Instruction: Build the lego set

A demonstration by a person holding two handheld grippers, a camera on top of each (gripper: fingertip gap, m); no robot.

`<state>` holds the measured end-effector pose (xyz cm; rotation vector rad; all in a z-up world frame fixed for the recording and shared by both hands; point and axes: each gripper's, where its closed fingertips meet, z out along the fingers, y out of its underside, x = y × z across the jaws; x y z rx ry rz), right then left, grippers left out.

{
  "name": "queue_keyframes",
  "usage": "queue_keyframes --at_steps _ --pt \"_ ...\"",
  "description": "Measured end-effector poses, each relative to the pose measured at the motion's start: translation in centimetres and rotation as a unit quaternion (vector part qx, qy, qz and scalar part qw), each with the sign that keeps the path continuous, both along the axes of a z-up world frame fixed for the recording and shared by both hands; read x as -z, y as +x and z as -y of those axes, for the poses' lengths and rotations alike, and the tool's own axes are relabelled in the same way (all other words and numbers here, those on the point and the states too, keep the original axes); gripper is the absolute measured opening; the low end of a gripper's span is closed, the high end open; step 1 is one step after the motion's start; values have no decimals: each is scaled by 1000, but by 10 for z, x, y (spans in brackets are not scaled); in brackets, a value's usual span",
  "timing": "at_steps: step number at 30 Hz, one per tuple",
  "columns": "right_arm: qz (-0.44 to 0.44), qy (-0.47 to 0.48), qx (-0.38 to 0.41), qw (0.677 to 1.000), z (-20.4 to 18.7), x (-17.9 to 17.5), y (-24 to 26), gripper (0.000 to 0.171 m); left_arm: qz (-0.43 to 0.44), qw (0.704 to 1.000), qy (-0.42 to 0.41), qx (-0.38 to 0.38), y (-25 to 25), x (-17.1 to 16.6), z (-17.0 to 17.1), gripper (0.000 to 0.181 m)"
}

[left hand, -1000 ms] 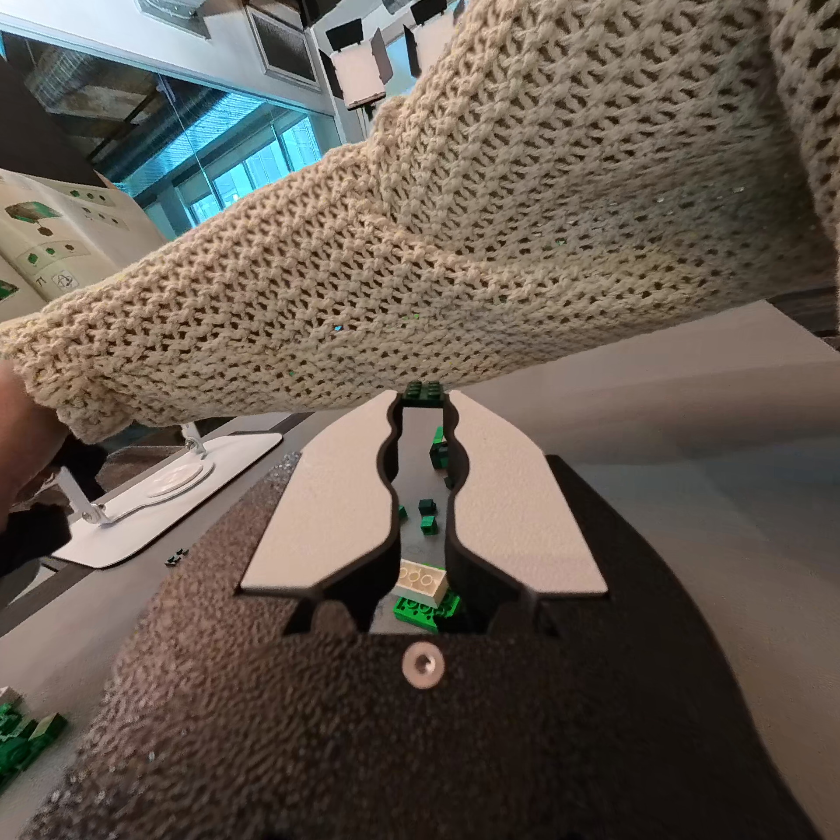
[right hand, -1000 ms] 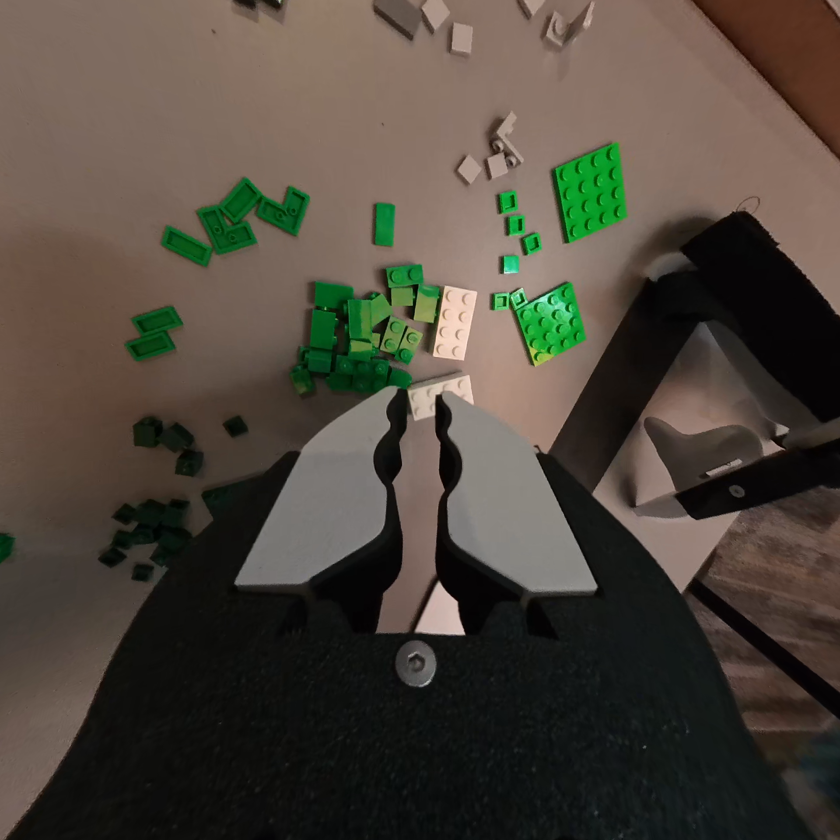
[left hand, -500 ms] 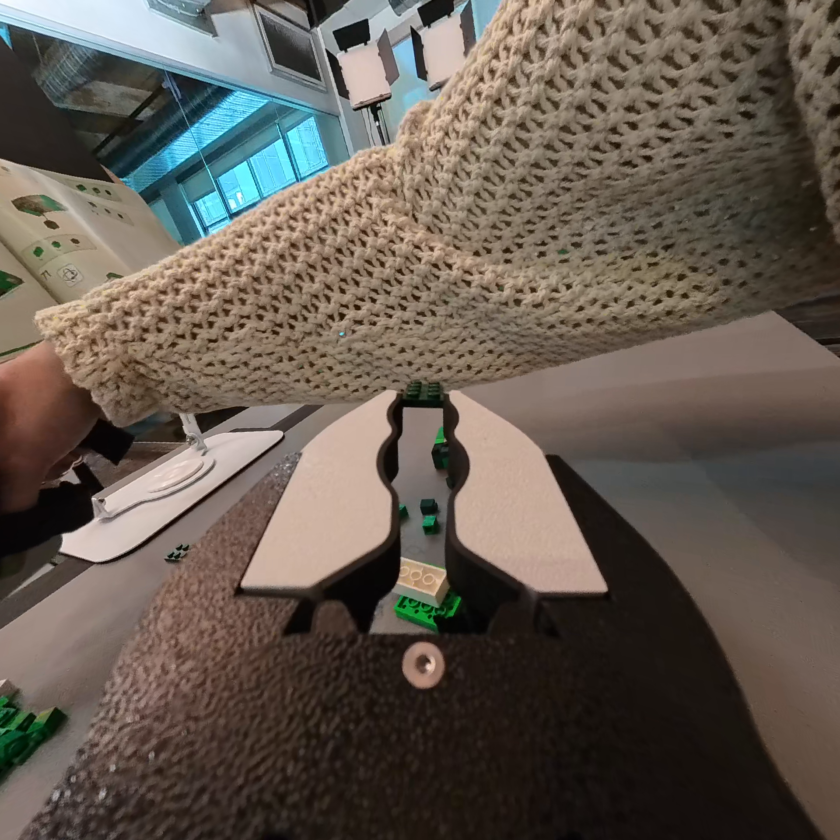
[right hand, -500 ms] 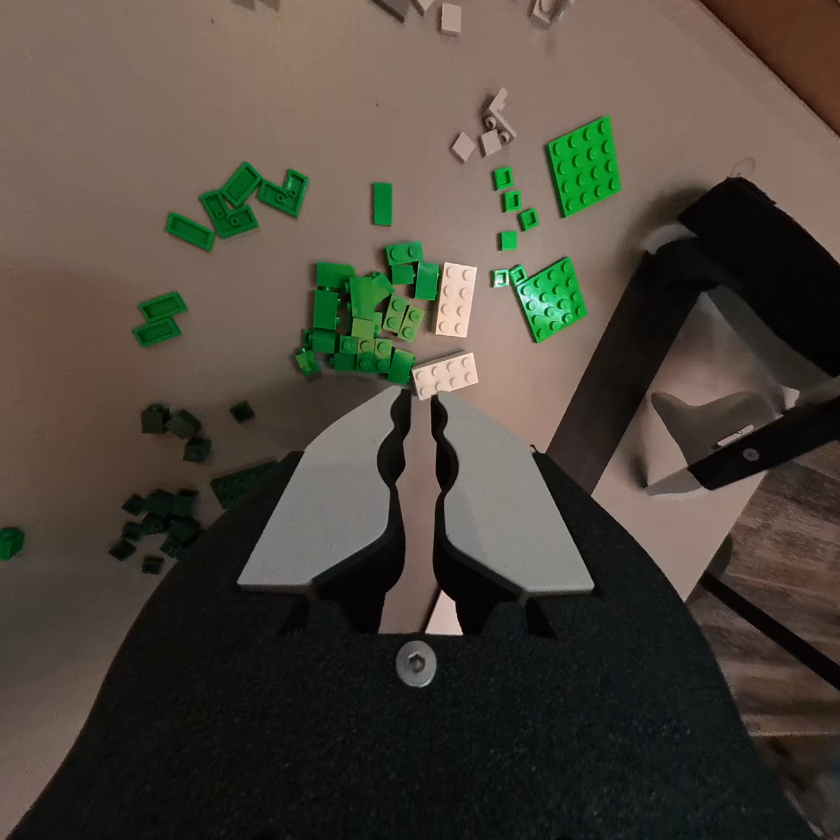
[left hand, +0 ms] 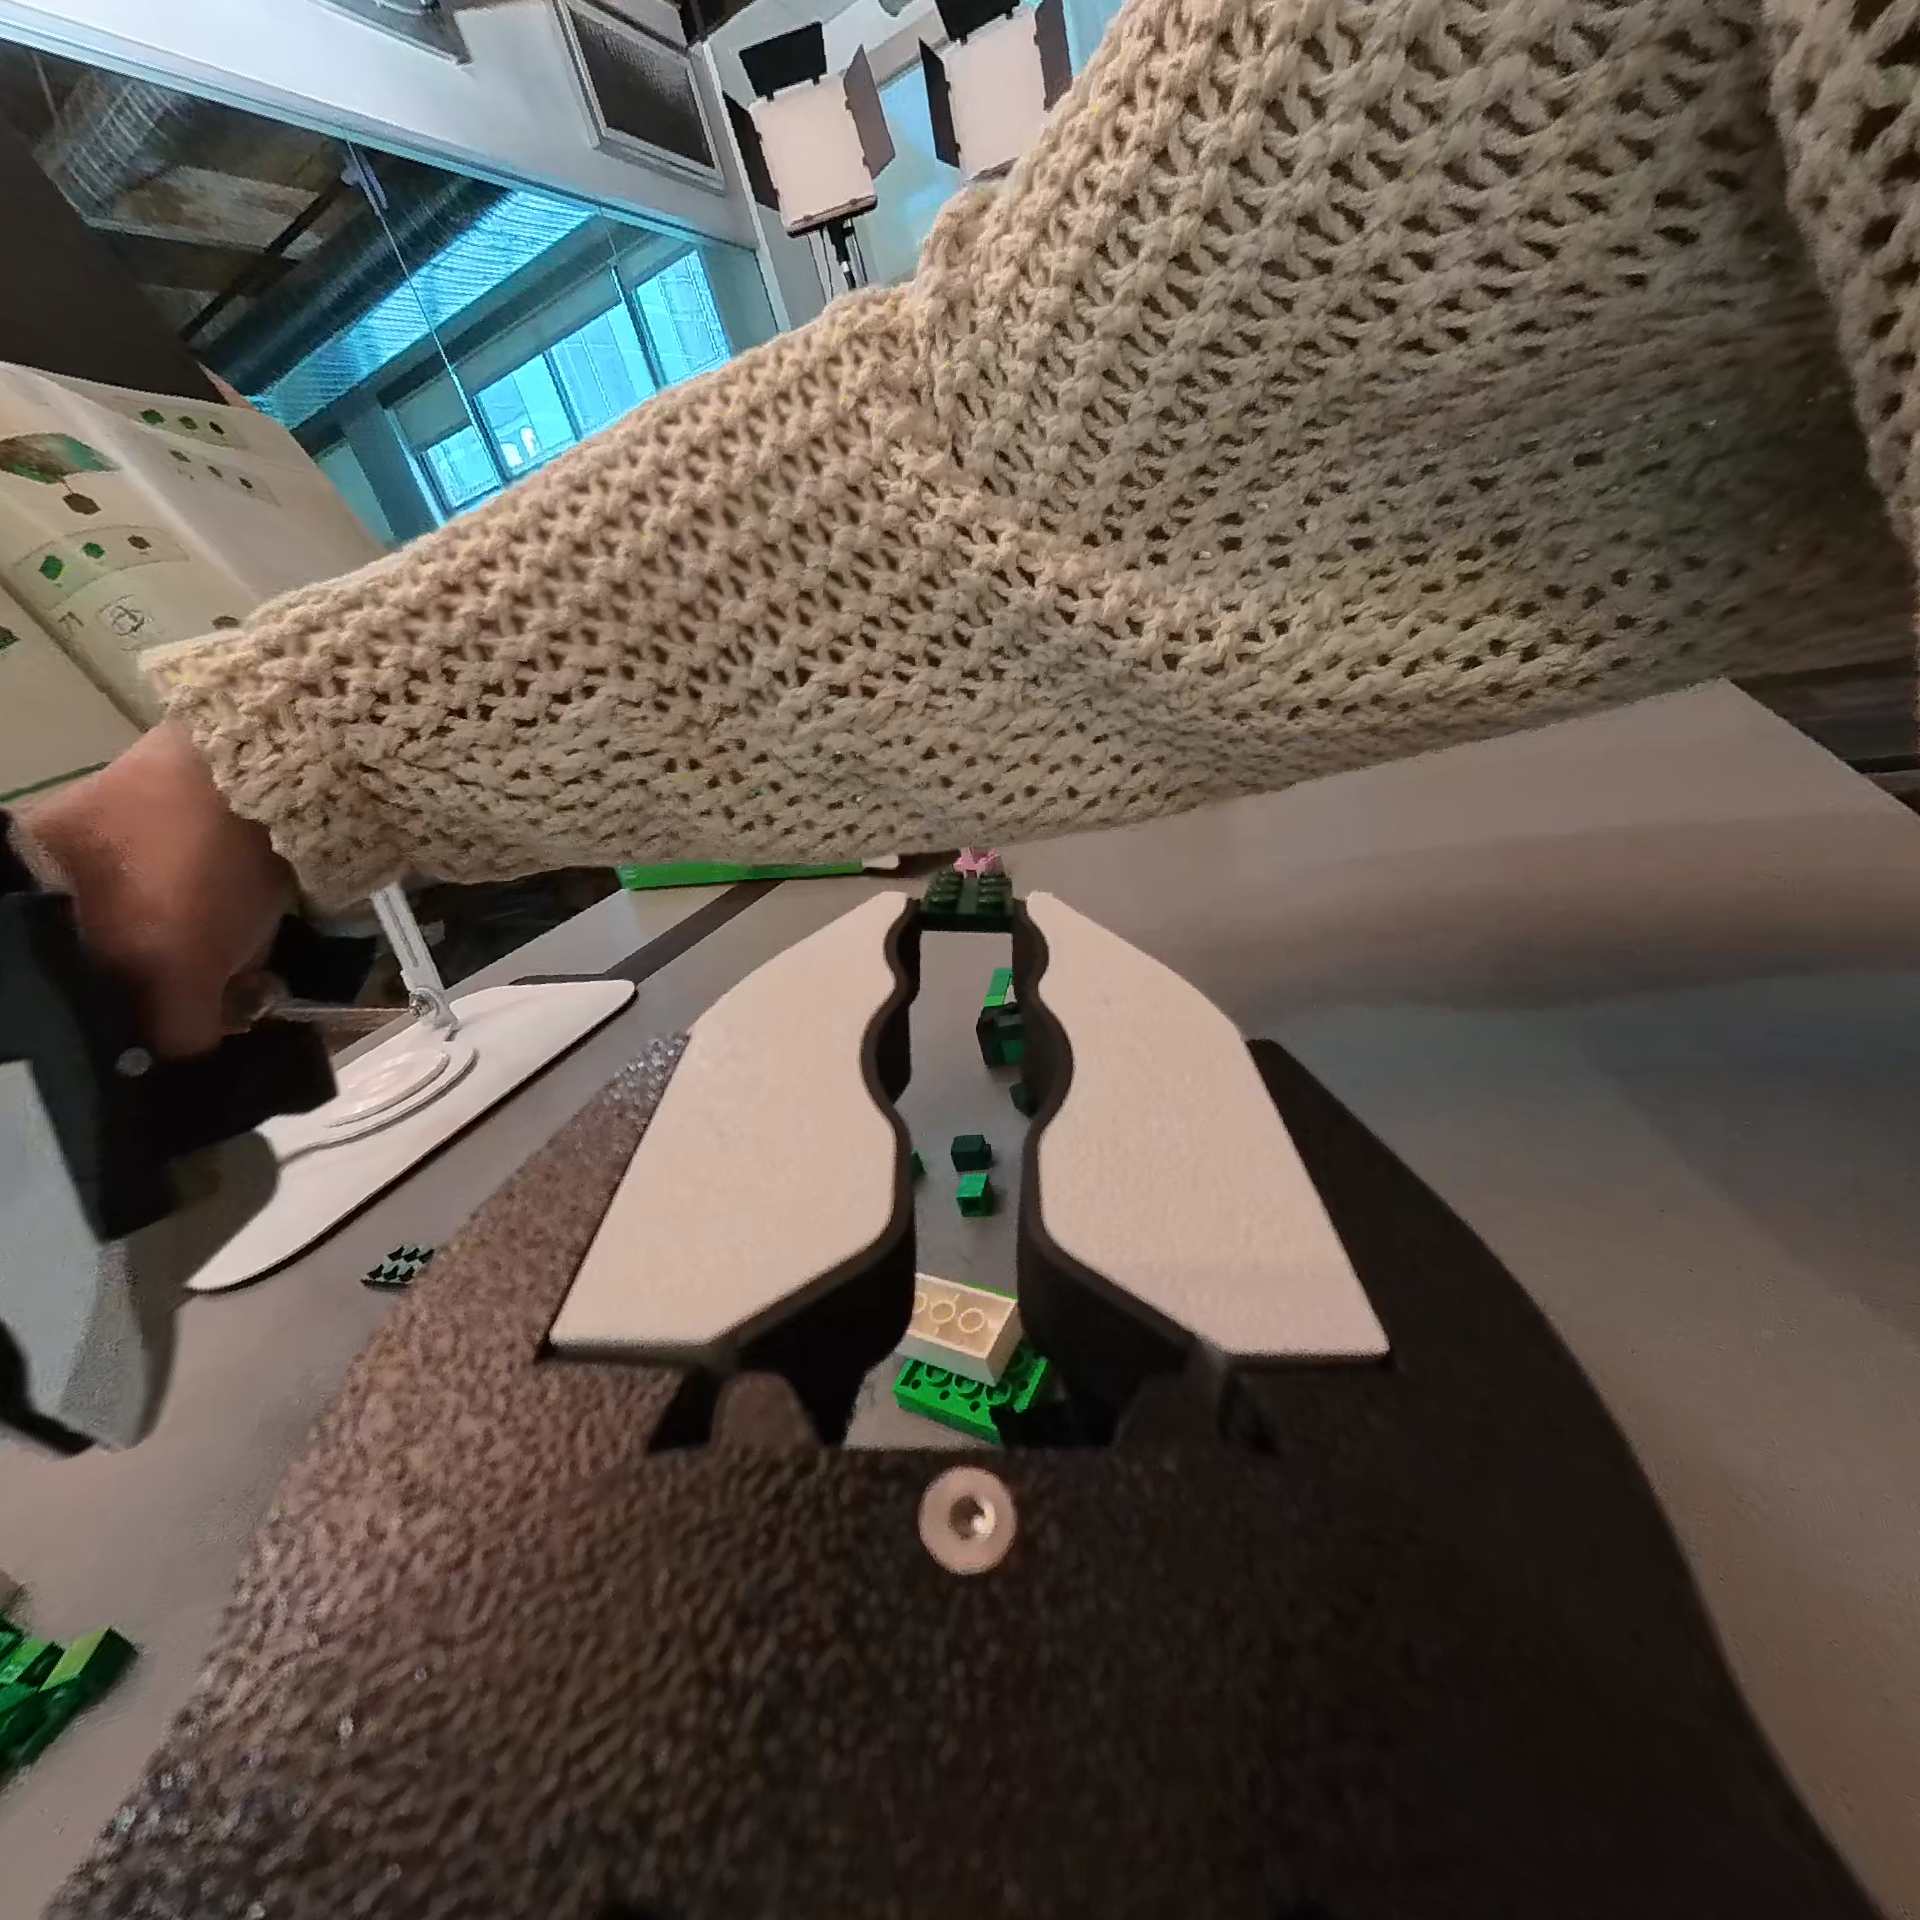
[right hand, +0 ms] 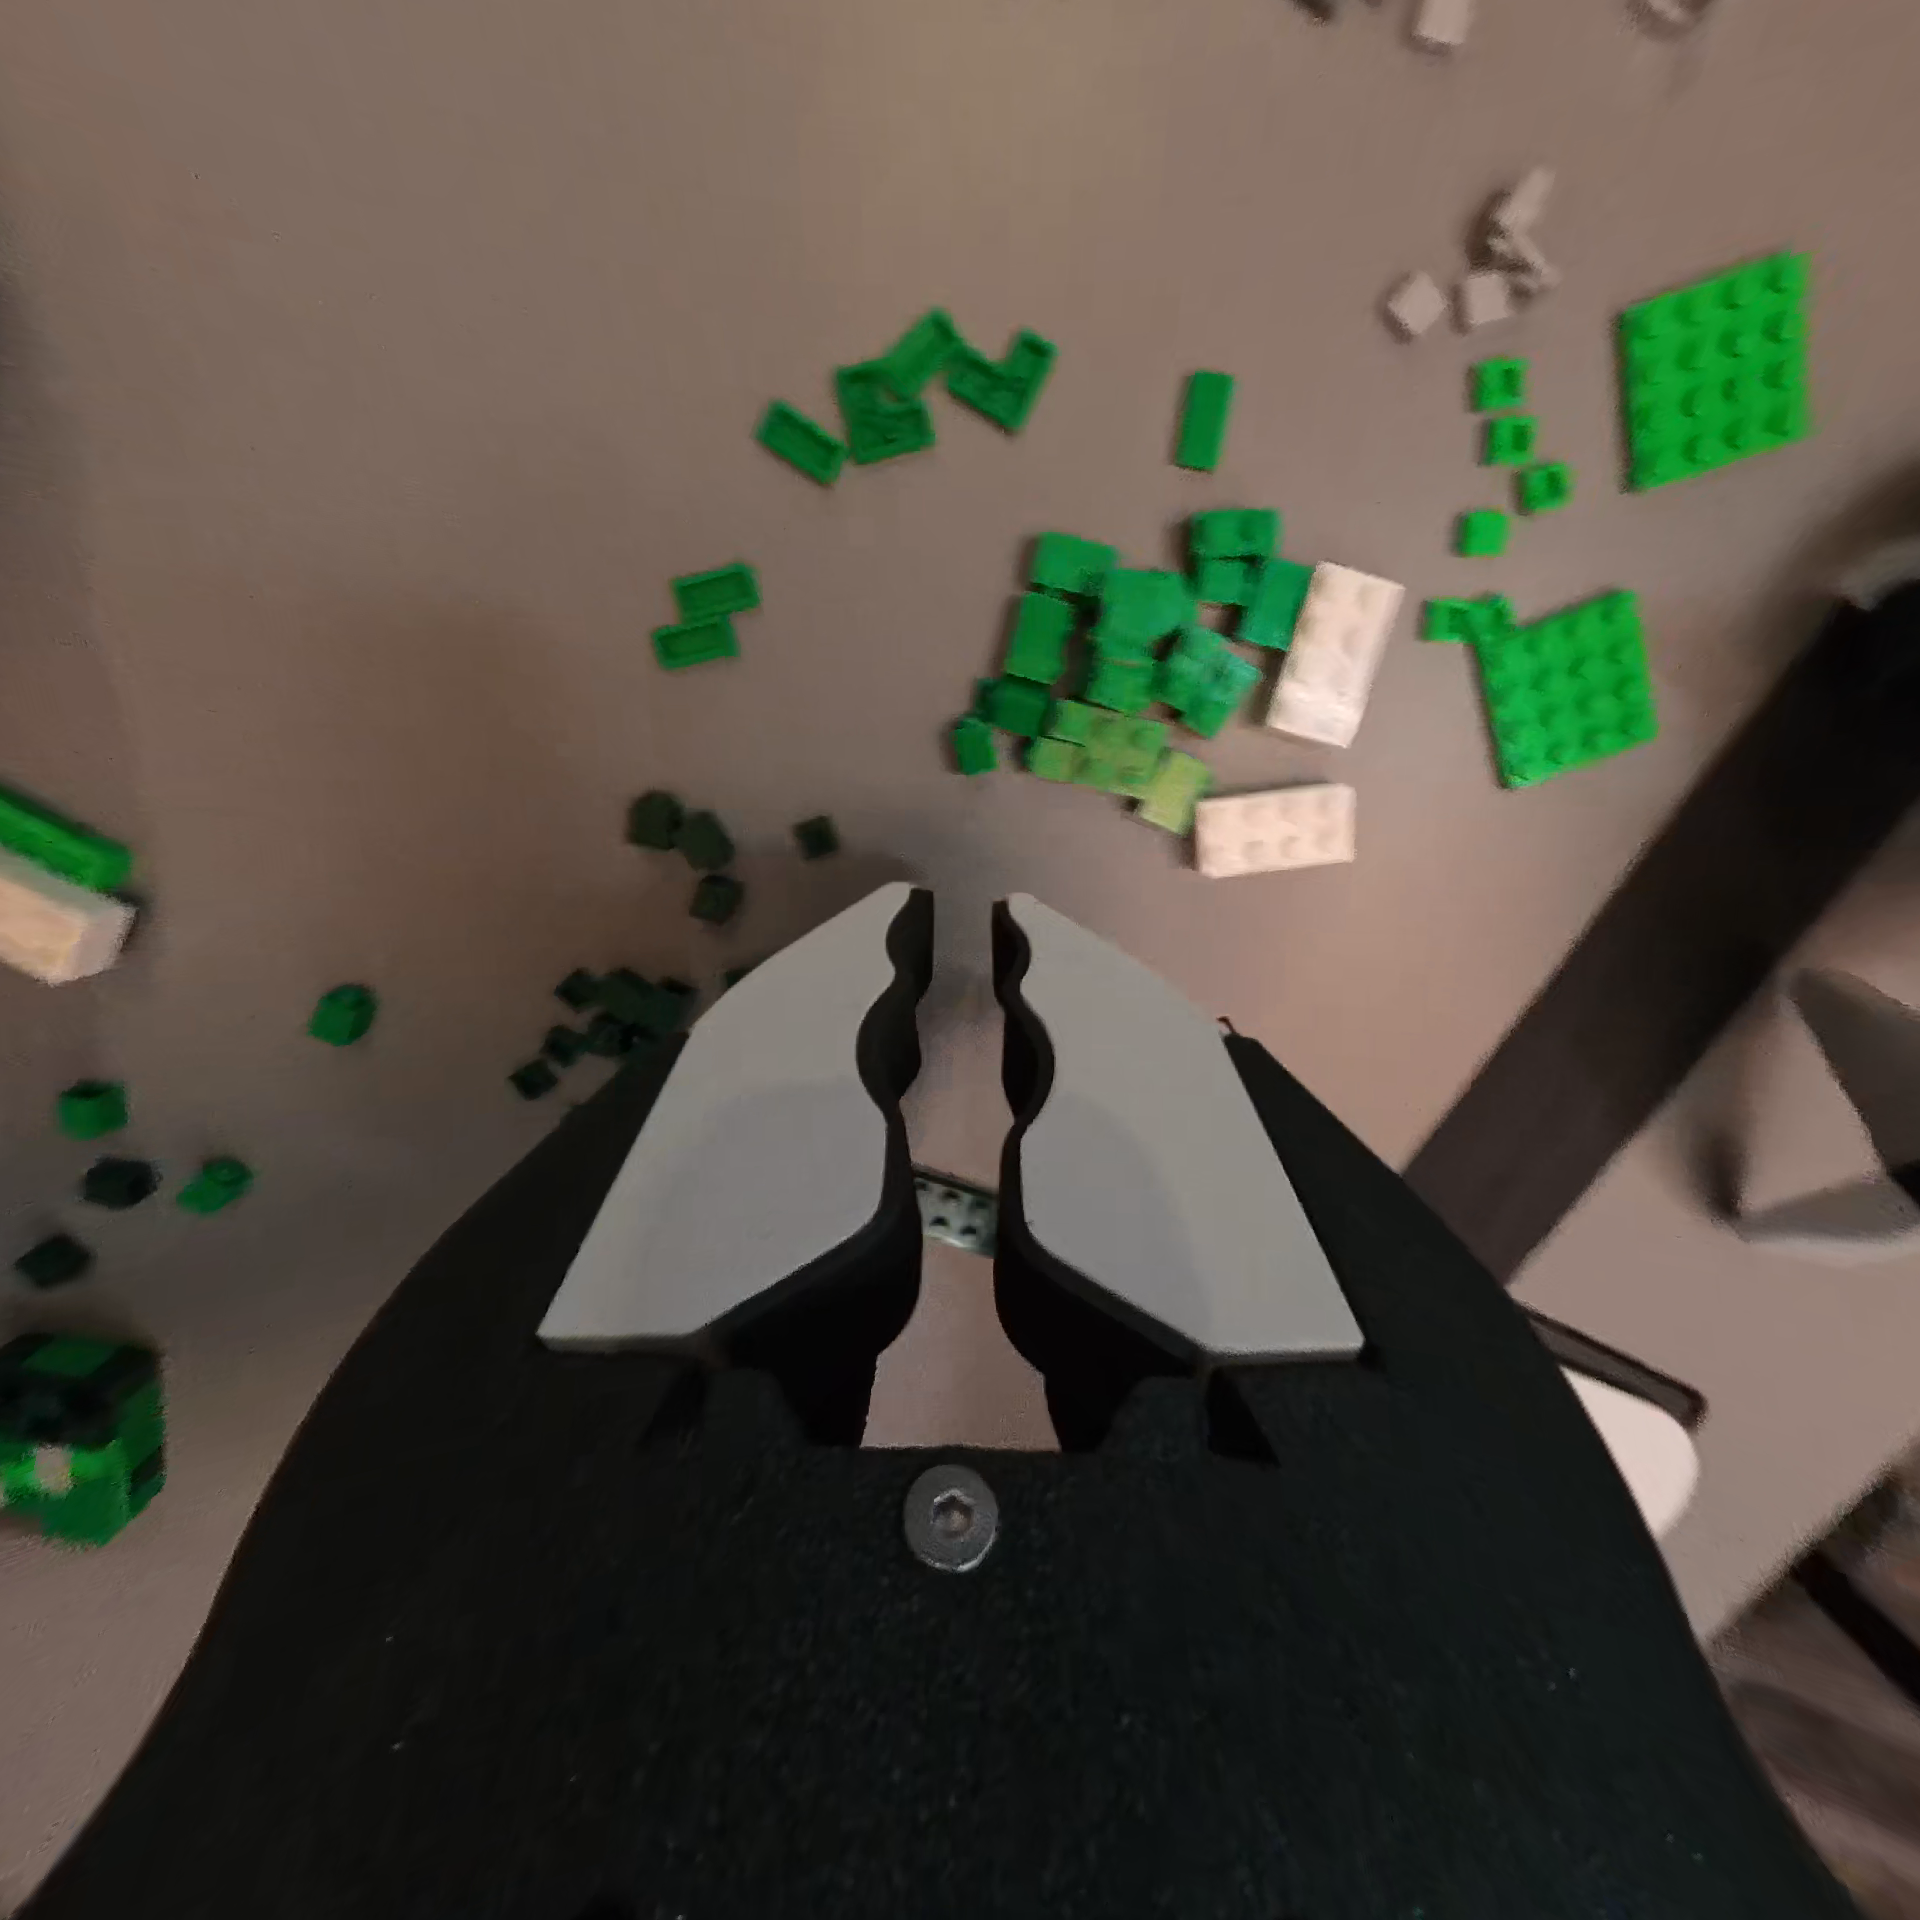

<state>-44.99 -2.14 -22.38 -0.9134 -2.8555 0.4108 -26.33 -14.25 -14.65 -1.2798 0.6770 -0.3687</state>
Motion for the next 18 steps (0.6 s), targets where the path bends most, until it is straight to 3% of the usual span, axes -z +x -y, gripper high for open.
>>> queue_keyframes --at_steps 4,8,18 --pt "14 -2 -48 999 15 2 25 15 1 1000 -1 0 0 0 0 16" --pt "14 23 -46 999 9 5 42 15 0 1000 -1 1 1 0 1 16" --pt "-30 2 97 995 -27 9 84 15 -1 1000 -1 2 1 0 1 16"
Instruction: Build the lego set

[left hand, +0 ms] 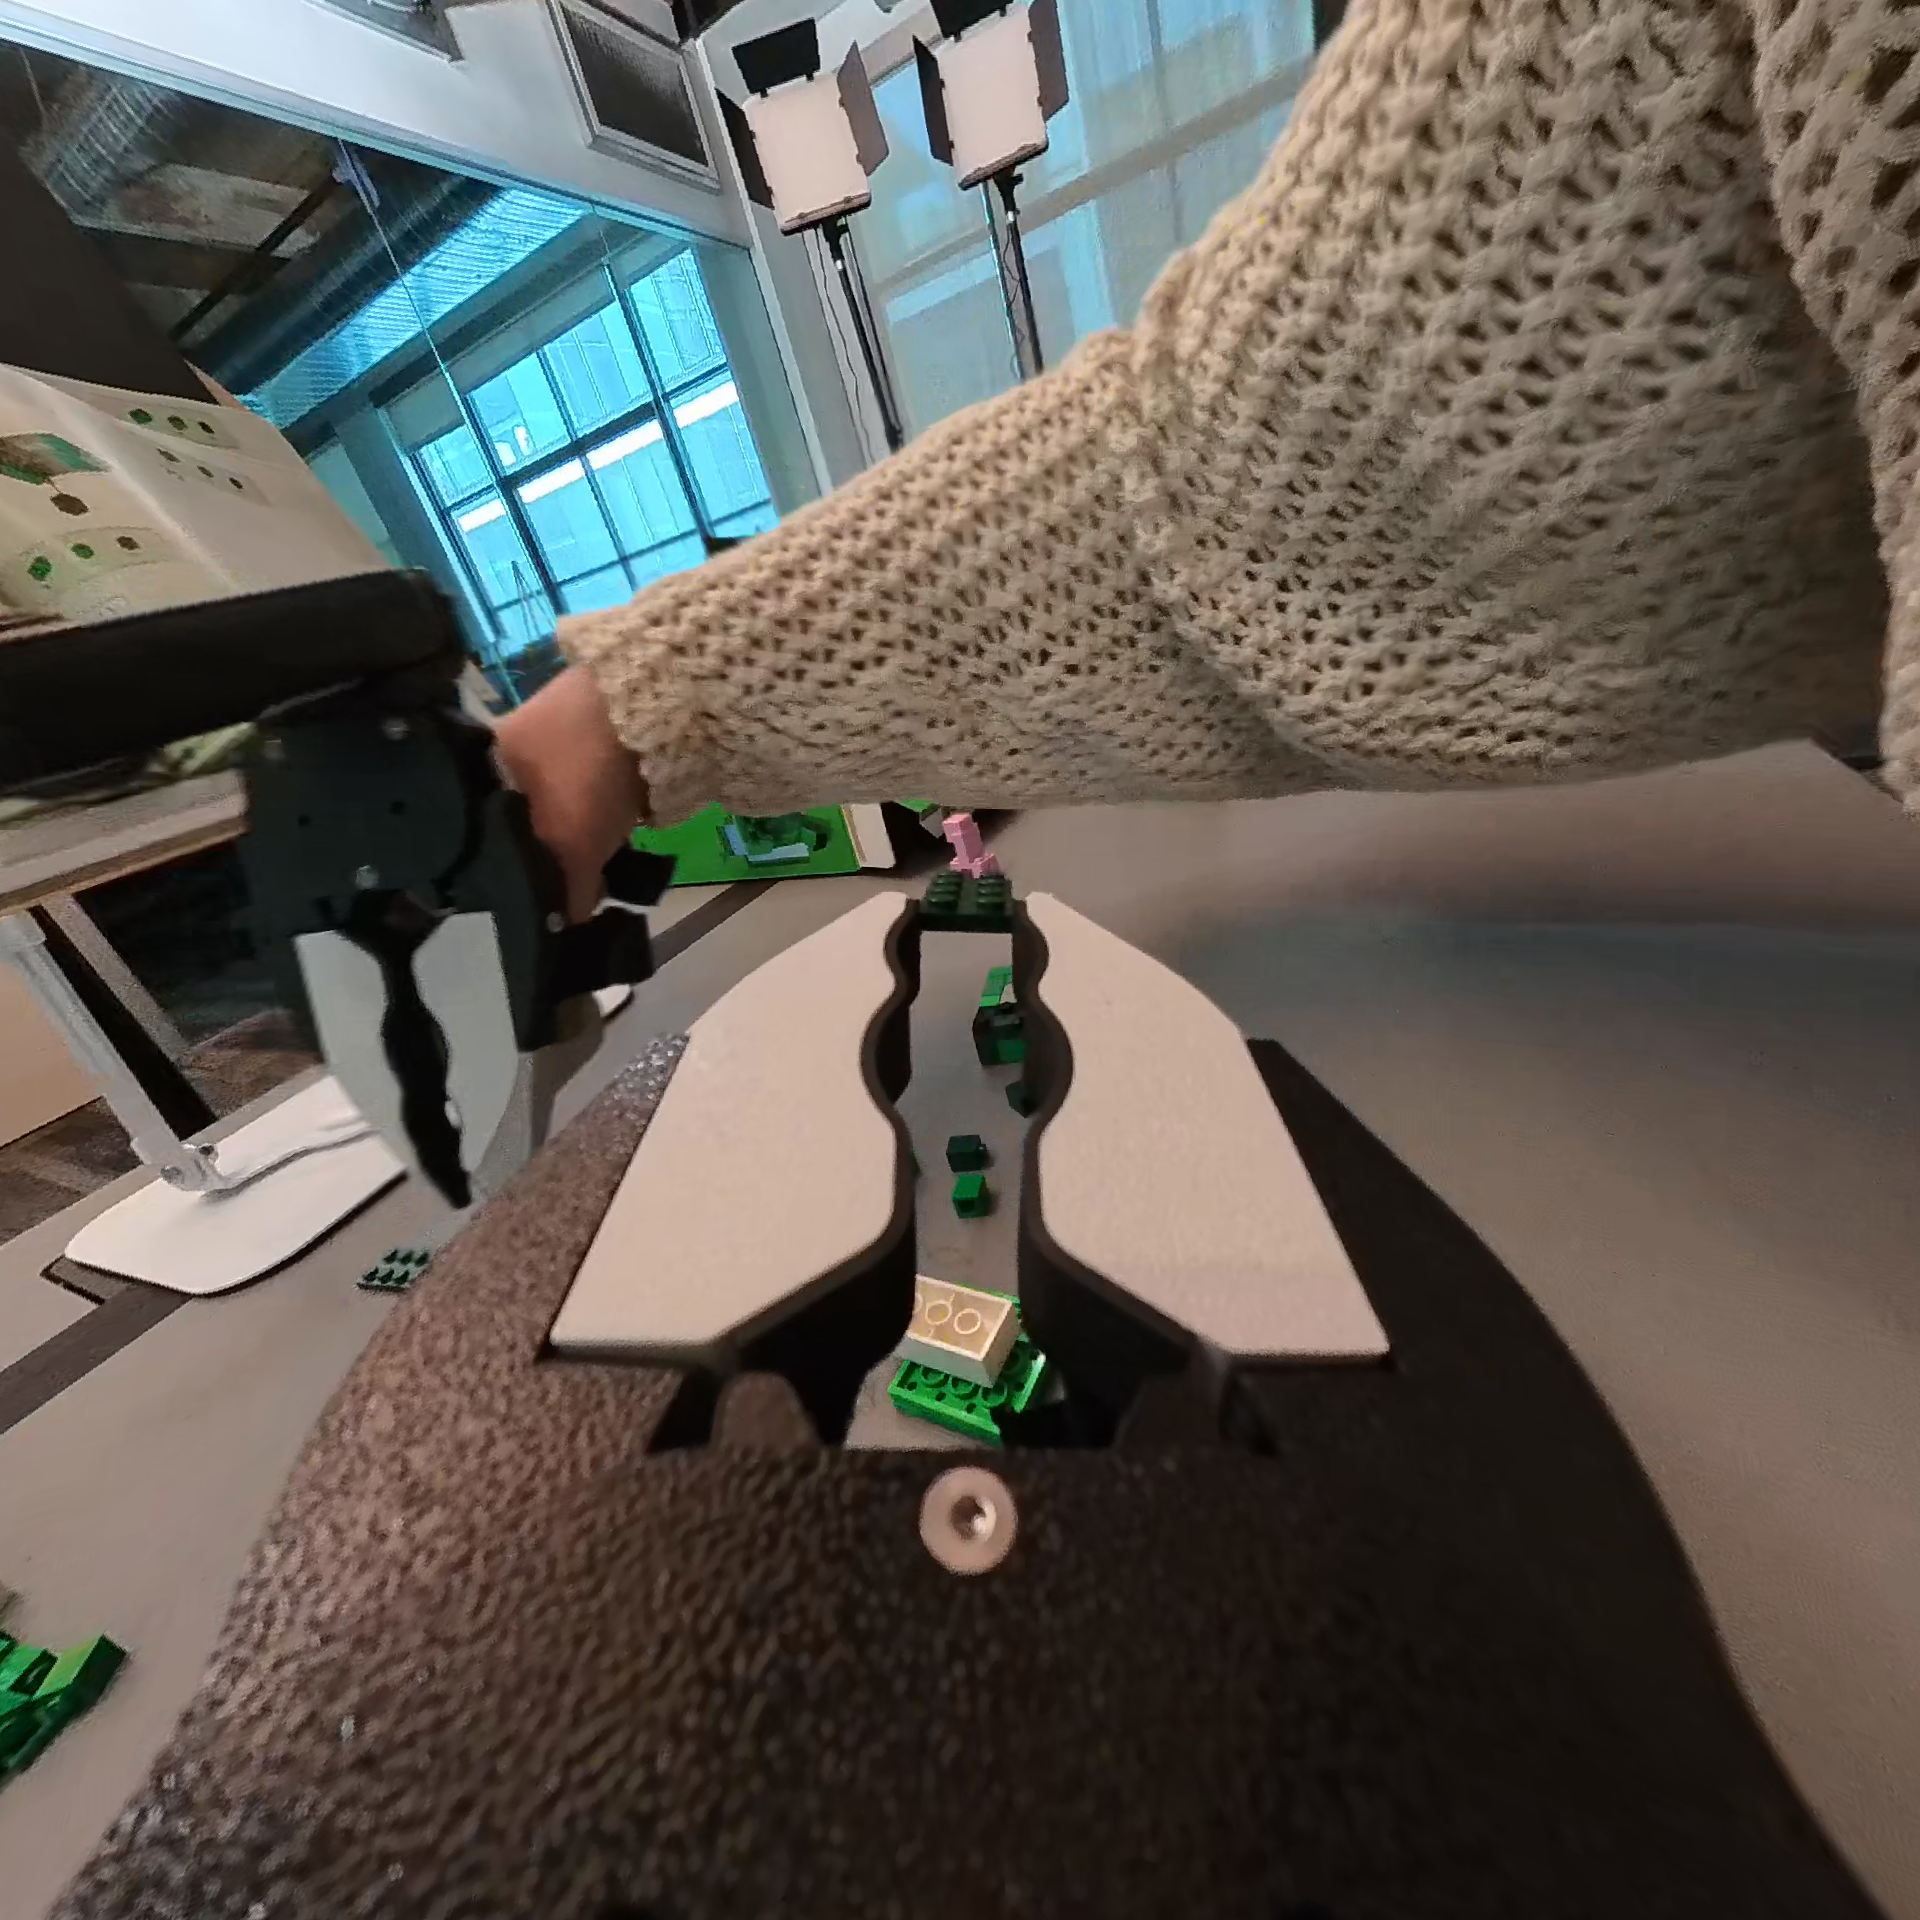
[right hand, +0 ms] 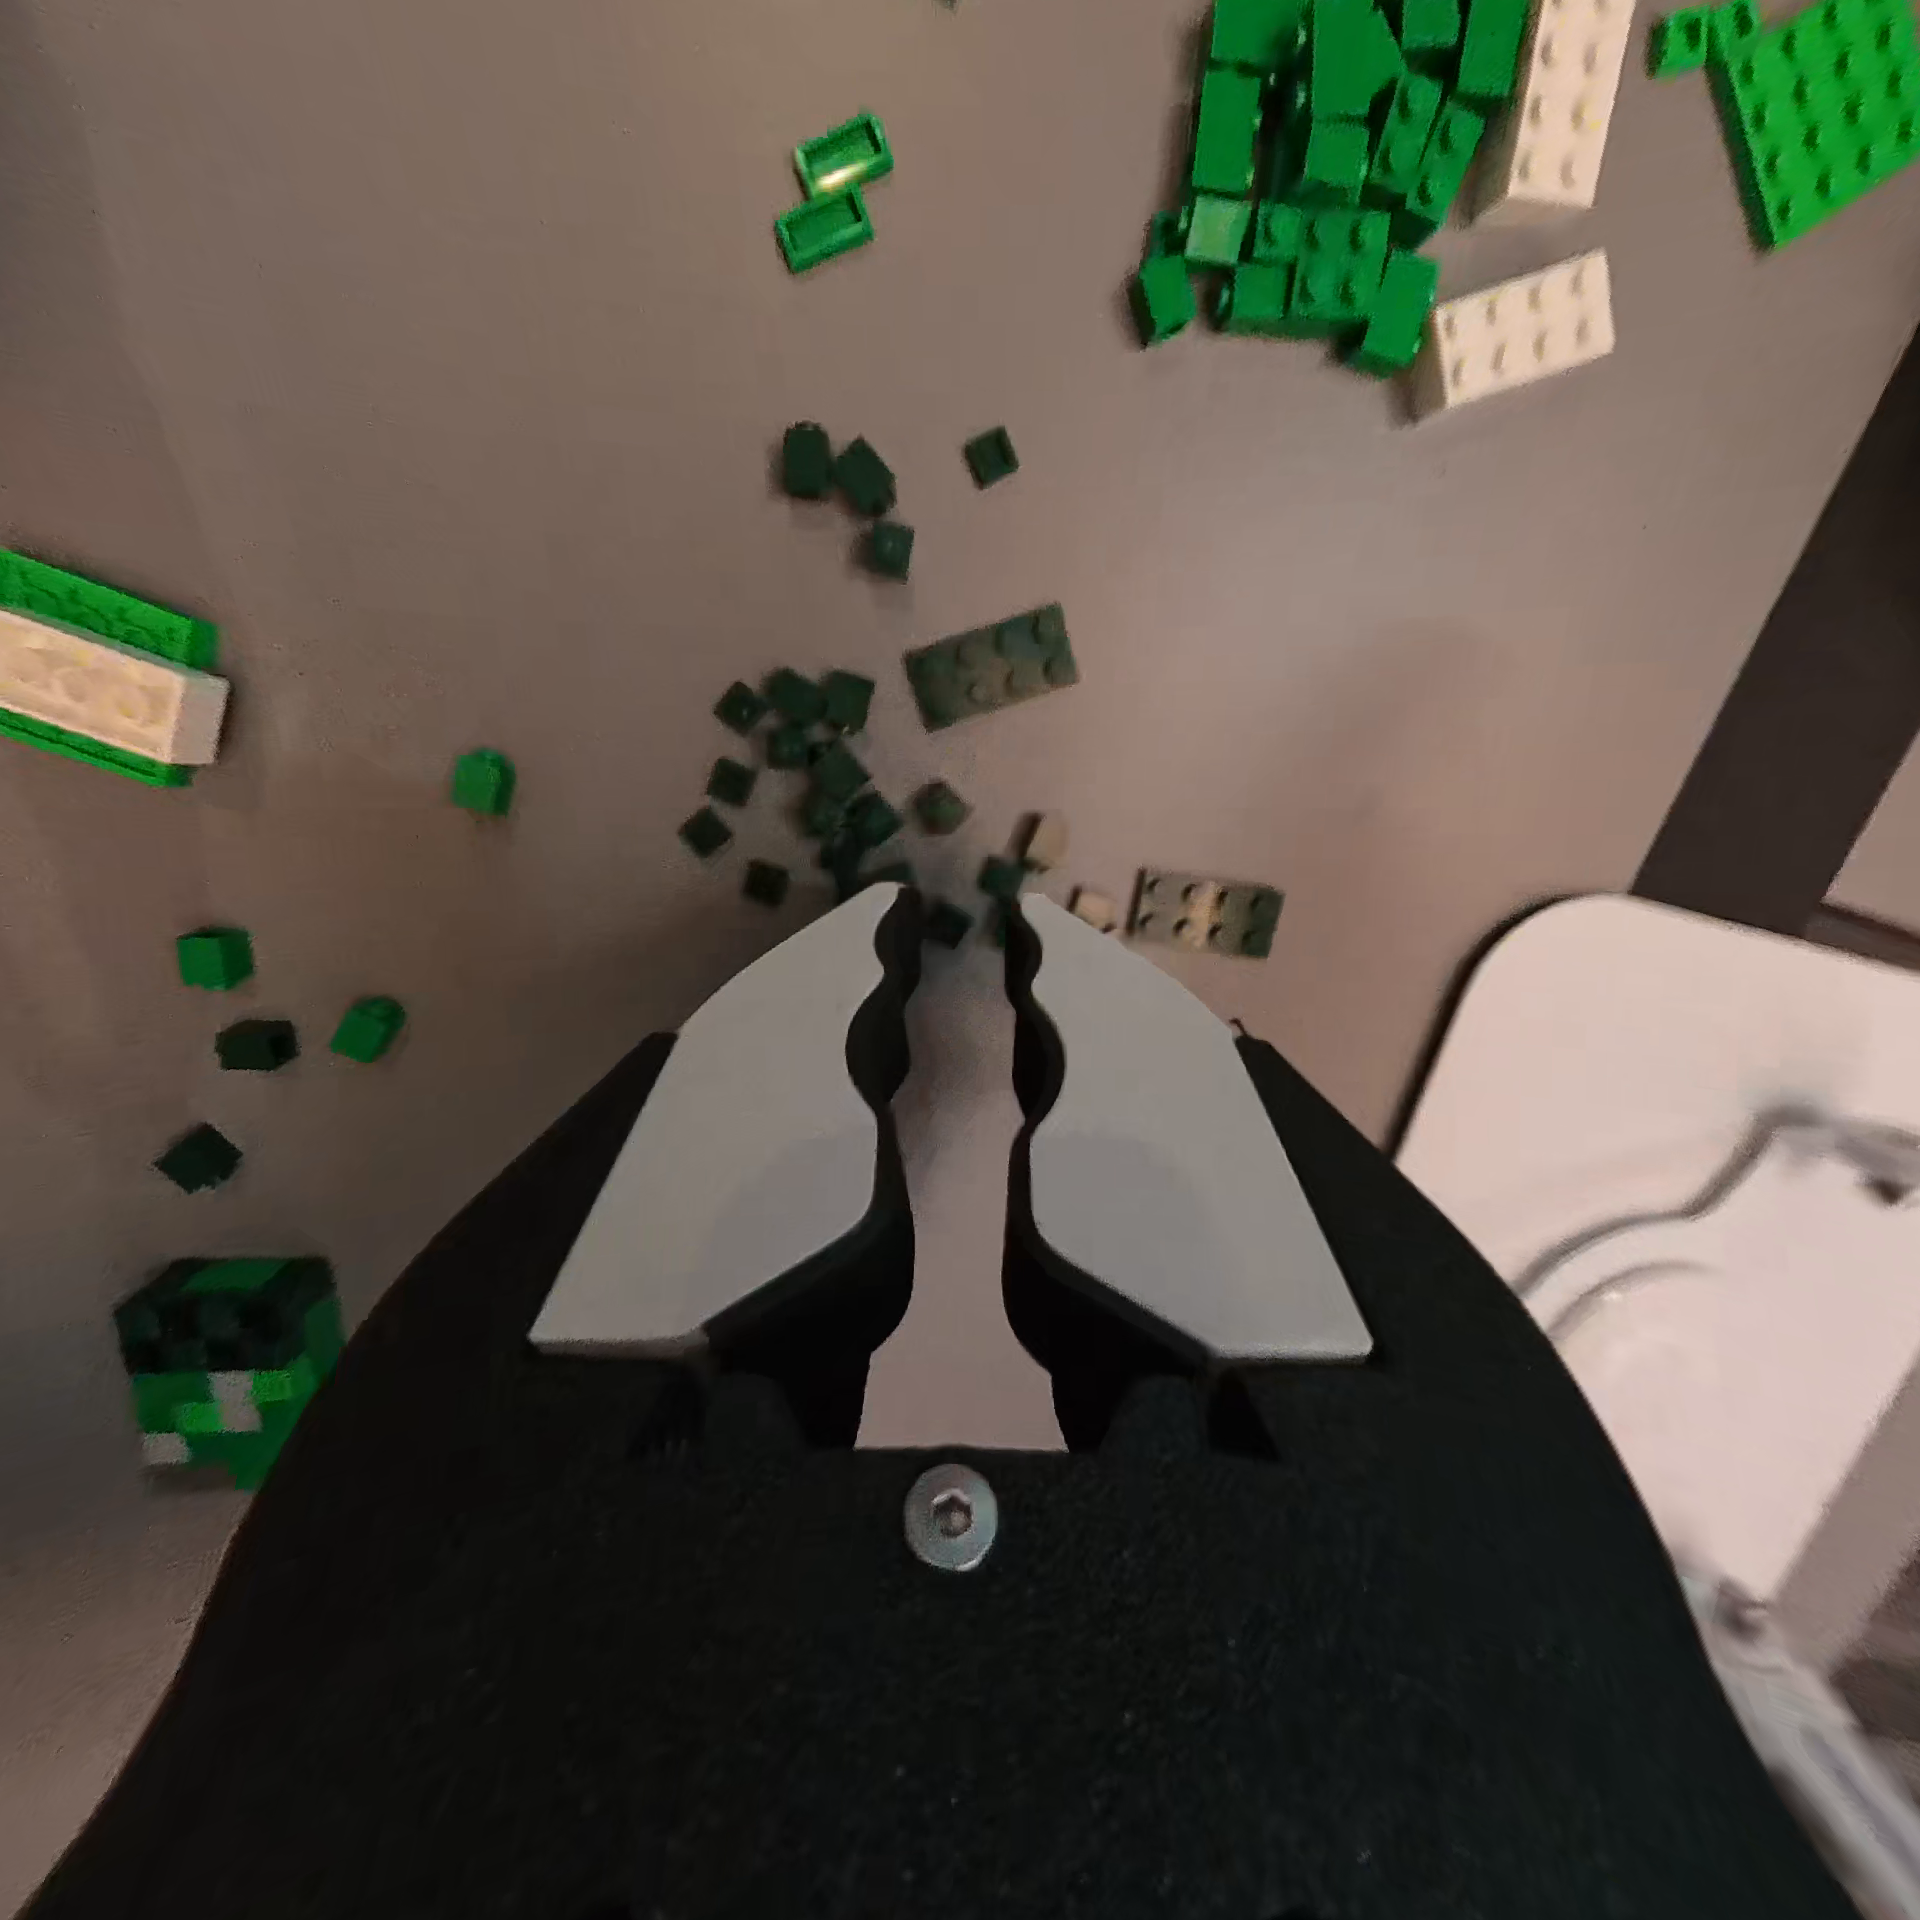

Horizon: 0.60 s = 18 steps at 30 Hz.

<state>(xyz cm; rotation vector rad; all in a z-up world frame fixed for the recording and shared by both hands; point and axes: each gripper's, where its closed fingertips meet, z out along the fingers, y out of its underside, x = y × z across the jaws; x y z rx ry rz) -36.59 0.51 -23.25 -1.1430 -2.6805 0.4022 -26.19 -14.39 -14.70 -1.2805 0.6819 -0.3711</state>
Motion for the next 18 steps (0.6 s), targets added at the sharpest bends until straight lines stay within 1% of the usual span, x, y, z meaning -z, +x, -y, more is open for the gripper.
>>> queue_keyframes --at_steps 2,4,6,9,14,18 --pt "-8 -12 19 1000 -1 4 15 15 0 1000 0 0 0 0 0 16" --pt "-20 -1 29 999 -6 11 28 15 1 1000 -1 0 0 0 0 16" --pt "-39 -16 44 998 -5 16 34 15 2 1000 -2 1 0 0 0 16" --pt "-67 -52 65 994 0 20 35 16 1 1000 -3 2 1 1 0 16" --pt "-82 -66 67 992 3 28 33 17 2 1000 -5 2 0 1 0 16" --pt "-92 -73 68 991 3 28 28 16 3 1000 -5 3 0 1 0 16"
